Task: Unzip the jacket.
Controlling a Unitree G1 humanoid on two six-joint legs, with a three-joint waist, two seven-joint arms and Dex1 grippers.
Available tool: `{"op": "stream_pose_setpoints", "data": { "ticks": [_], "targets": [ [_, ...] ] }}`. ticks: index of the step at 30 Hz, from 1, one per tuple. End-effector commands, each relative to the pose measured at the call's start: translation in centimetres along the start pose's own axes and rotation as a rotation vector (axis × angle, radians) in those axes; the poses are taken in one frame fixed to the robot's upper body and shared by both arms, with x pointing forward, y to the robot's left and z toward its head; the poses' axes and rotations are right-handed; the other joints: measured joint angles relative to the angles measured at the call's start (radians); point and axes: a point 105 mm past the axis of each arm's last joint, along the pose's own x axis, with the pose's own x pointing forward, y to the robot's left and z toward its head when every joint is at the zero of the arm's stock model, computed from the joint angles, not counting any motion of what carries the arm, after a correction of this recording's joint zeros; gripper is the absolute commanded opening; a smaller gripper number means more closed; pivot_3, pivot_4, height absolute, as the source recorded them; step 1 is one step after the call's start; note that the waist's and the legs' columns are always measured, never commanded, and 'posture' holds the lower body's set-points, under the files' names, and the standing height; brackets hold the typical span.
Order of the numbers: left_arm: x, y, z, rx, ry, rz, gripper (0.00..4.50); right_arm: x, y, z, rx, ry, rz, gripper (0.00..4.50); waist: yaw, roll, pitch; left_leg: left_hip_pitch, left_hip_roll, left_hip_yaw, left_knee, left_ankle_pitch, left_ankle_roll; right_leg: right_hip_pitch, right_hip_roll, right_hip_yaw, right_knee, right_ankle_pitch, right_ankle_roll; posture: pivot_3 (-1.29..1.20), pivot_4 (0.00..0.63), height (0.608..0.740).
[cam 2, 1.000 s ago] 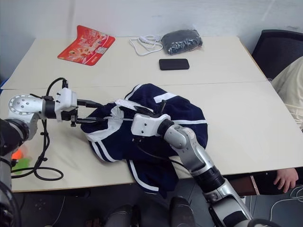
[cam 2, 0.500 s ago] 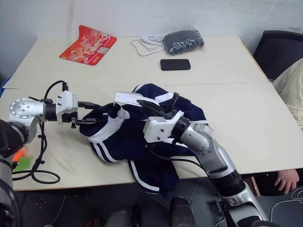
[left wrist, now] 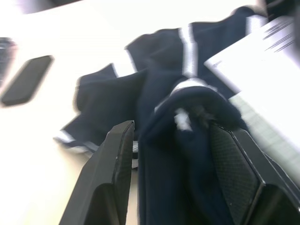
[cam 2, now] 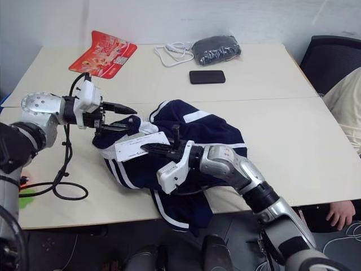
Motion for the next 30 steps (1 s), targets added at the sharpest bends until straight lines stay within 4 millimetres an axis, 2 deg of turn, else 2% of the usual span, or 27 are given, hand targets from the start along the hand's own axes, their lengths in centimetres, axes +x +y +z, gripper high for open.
{"op": "stream_pose_setpoints", "data": {
  "ticks": [1,8,11,17,19,21,23,25,27,30],
  "targets": [
    [-0.7,-0.2,-0.5,0.007,0.030,0.034,2.54,-1.1,-0.3,-0.2,-0.038,0.011,-0.024,0.03,0.001,0.000,0.000,0.000,0.000,0.000,0.000,0.000,0.000,0.000,0.000,0.000,0.000,0.000,0.000,0.00,0.150,0.740],
    [-1.9,-0.2,-2.8,-0.007,0.082,0.157,2.54,-4.9,-0.8,-0.2,0.011,0.109,-0.072,0.03,0.004,0.000,0.000,0.001,0.000,-0.001,0.000,0.000,0.000,0.002,0.000,0.000,0.000,0.000,0.000,0.00,0.150,0.740],
    [-2.3,-0.4,-3.3,0.014,0.103,0.178,2.54,-6.7,-1.3,-0.9,0.048,0.194,-0.102,0.03,0.007,0.000,0.000,0.001,0.000,0.000,0.000,0.000,0.000,0.002,0.000,0.000,0.000,0.000,0.000,0.00,0.150,0.740],
    [-3.3,1.3,-4.3,0.101,0.184,0.283,2.54,-9.1,-1.8,-1.0,0.089,0.286,-0.118,0.03,0.012,0.000,0.000,0.003,0.000,0.000,0.000,0.000,0.000,0.003,0.000,0.000,0.000,0.000,0.000,0.00,0.150,0.740],
    [-3.7,1.8,-3.8,0.116,0.181,0.288,2.54,-10.0,-2.1,-1.0,0.100,0.316,-0.121,0.03,0.014,0.000,0.000,0.003,0.000,0.000,0.000,0.000,0.000,0.003,0.000,0.000,0.000,0.000,0.000,0.00,0.150,0.740],
    [-3.9,1.9,-2.5,0.121,0.145,0.253,2.54,-10.6,-2.1,-1.0,0.117,0.341,-0.116,0.03,0.023,0.000,0.000,0.002,0.000,0.000,0.000,0.000,0.000,0.003,0.000,0.000,-0.001,0.000,0.000,0.00,0.150,0.740],
    [-3.8,1.8,-0.8,0.116,0.094,0.206,2.54,-10.9,-2.0,-0.9,0.134,0.348,-0.112,0.03,0.031,-0.001,0.000,0.002,0.000,0.001,0.001,0.000,0.000,0.003,0.000,0.000,-0.001,0.000,0.000,0.00,0.150,0.740],
    [-3.1,1.9,2.4,0.082,0.013,0.121,2.54,-10.8,-1.9,-0.9,0.157,0.354,-0.118,0.03,0.036,-0.002,0.001,0.002,0.000,0.003,0.001,0.000,0.000,0.003,0.000,0.000,-0.004,0.000,0.000,0.00,0.150,0.740],
    [-1.8,1.6,4.4,0.130,-0.005,0.006,2.89,-10.6,-1.7,-1.0,0.179,0.358,-0.127,0.00,0.045,-0.002,0.001,0.001,0.000,0.003,0.001,0.000,0.001,0.003,0.000,0.000,-0.005,0.000,0.000,0.00,0.150,0.740],
    [-0.3,0.8,5.1,0.220,0.015,-0.119,3.63,-10.3,-1.5,-1.0,0.191,0.358,-0.128,0.00,0.054,-0.002,0.000,0.002,0.000,0.004,0.001,-0.001,0.002,0.004,-0.001,0.000,-0.006,0.000,0.000,0.00,0.150,0.740]
  ]
}}
